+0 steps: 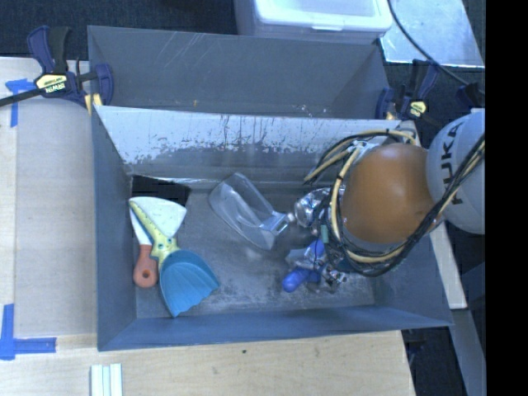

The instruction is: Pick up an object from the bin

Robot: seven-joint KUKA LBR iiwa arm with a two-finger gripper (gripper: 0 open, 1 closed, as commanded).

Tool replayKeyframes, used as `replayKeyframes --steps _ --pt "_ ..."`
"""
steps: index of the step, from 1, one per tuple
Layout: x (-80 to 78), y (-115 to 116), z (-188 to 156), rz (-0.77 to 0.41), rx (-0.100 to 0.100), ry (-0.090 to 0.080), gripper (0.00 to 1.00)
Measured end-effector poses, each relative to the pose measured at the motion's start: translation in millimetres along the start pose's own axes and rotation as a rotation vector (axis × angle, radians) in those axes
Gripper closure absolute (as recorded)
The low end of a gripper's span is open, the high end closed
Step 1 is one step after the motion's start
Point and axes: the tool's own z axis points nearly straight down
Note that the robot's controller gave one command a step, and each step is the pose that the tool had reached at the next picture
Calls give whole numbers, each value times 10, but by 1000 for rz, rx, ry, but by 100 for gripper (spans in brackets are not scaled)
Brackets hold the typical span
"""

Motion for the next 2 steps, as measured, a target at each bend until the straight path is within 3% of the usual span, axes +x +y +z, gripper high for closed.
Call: replayKeyframes --steps 2 --pt "6 20 -366 2 -8 5 100"
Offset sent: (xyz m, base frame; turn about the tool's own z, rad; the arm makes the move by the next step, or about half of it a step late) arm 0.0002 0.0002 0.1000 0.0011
